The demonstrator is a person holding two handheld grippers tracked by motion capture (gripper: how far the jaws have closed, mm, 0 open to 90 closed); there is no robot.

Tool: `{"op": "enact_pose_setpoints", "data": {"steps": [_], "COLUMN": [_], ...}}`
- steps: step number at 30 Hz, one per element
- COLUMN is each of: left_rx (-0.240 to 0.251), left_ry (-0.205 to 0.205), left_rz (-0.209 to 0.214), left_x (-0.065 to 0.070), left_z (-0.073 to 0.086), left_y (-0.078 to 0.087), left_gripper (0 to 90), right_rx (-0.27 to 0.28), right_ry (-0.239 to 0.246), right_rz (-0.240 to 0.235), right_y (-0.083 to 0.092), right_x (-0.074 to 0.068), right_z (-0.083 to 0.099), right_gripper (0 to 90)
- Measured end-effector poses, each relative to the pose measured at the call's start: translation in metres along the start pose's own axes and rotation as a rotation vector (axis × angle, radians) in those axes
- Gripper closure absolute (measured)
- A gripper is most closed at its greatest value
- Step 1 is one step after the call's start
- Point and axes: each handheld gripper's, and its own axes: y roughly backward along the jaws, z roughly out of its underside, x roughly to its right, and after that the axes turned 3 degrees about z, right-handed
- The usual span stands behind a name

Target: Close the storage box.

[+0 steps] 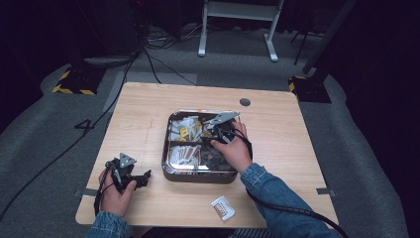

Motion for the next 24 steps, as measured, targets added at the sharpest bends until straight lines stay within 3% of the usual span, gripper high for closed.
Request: {"op": "enact_pose_setpoints", "data": {"steps": [9,24], "left_rx": [0.000,-0.001], "left_ry": [0.000,0.000], "left_rz": [0.000,0.000], "left_x": [0.000,0.000], "left_z": [0.000,0.000], "left_y": [0.000,0.000], "left_gripper": [14.6,14.6], "right_rx": [-0.011,0.014], "right_ry": [-0.007,-0.010], "right_rz": [0.000,-0.002], "right_y": [-0.010,-0.017], "right_x": [-0.007,-0.010], "right_z": [0.003,0.008], "right_gripper": [58.2,58.0]}}
